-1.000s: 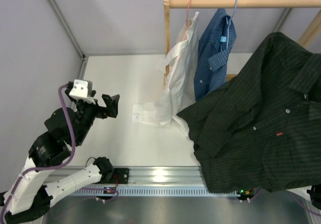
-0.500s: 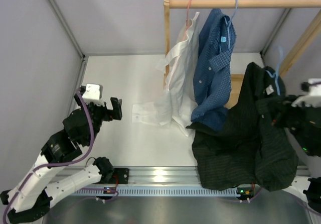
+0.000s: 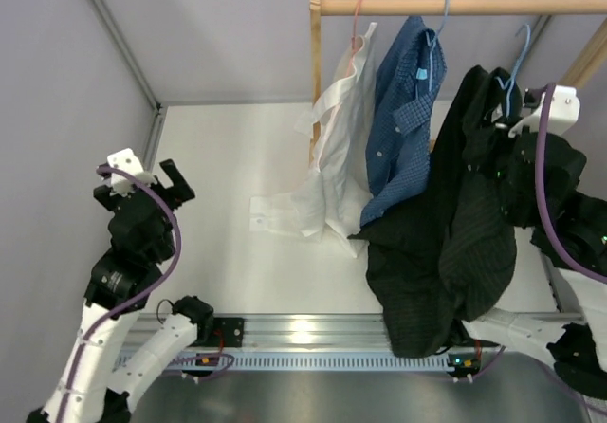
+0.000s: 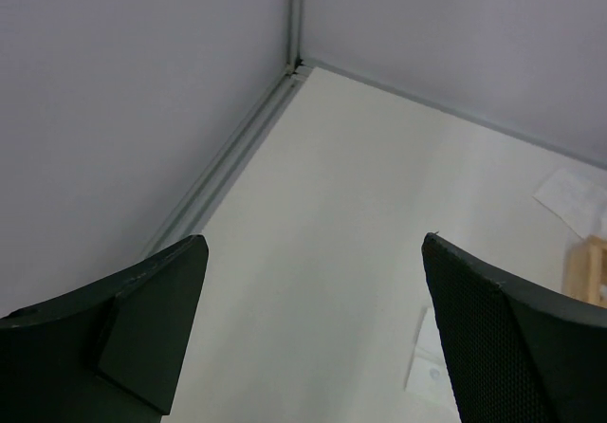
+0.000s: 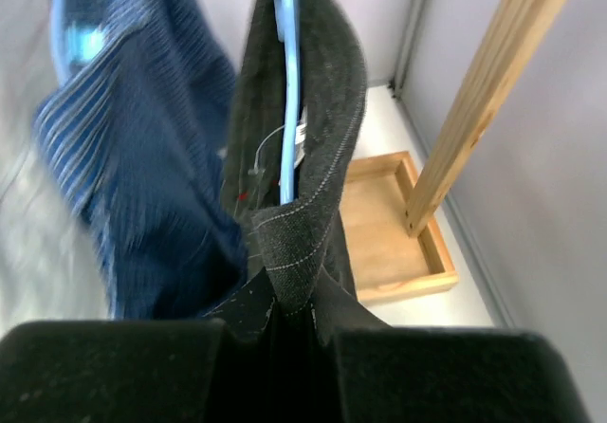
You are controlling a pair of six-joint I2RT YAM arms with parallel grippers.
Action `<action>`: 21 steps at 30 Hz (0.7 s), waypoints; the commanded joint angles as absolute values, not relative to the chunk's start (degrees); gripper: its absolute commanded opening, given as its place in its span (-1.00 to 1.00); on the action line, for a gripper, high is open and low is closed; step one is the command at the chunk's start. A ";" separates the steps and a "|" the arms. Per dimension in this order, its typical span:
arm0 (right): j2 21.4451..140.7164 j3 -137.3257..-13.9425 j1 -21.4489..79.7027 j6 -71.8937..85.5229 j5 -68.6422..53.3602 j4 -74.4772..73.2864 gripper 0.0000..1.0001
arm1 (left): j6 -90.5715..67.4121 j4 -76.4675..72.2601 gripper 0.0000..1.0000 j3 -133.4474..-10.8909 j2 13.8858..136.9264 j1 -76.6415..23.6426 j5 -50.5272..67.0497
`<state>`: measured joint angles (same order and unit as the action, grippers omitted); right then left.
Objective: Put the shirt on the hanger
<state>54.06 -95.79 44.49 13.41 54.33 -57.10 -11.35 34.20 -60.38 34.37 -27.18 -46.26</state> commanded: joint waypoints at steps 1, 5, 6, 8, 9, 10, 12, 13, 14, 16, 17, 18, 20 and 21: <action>52.58 -93.37 26.43 7.39 34.42 -40.37 -1.00 | -14.67 28.48 0.96 -58.10 37.43 -13.58 -34.22; 48.07 -89.38 19.52 4.13 26.54 -29.97 -1.00 | -17.05 27.33 0.96 -56.60 41.48 -1.15 -24.98; 48.42 -90.08 18.99 2.22 26.63 -29.97 -1.00 | -17.14 27.33 0.96 -56.51 42.09 -0.53 -24.44; 50.88 -92.28 17.24 0.88 25.93 -29.97 -1.00 | -16.53 27.25 0.96 -56.16 42.54 -0.35 -24.00; 51.67 -93.68 16.36 0.53 23.40 -29.97 -1.00 | -16.44 27.25 0.96 -55.99 42.19 -0.44 -24.17; 53.07 -94.39 13.74 0.53 21.81 -29.88 -1.00 | -16.44 27.25 0.96 -55.38 41.84 -0.44 -24.08; 54.92 -96.06 10.21 0.79 15.43 -30.06 -1.00 | -16.26 27.07 0.96 -54.76 40.87 -0.44 -23.03; 57.11 -97.89 6.11 1.23 12.60 -30.06 -1.00 | -16.17 26.64 0.96 -54.41 40.26 -0.35 -22.68; 58.35 -98.87 3.63 2.71 9.70 -30.15 -1.00 | -16.17 26.46 0.96 -54.14 40.08 -0.44 -22.24; 61.34 -101.07 -2.86 4.04 1.25 -30.32 -1.00 | -16.26 26.19 0.96 -54.14 41.04 -0.35 -20.13; 62.04 -101.60 -3.86 4.56 0.36 -30.24 -1.00 | -16.35 26.19 0.96 -54.58 41.48 -0.44 -19.43; 62.66 -102.38 -4.56 4.57 0.00 -30.15 -1.00 | -16.35 26.19 0.96 -54.67 41.83 -0.44 -18.73; 64.94 -103.44 -8.07 4.13 -3.94 -30.76 -1.00 | -16.43 26.19 0.96 -54.84 42.28 -0.44 -17.14; 65.56 -103.71 -9.22 4.39 -6.83 -31.20 -1.00 | -16.52 26.19 0.96 -54.84 42.28 -0.44 -16.70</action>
<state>64.23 -100.31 -5.63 3.42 3.16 -37.80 -15.62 29.52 -54.06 41.74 -0.80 -20.12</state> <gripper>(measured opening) 0.027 0.980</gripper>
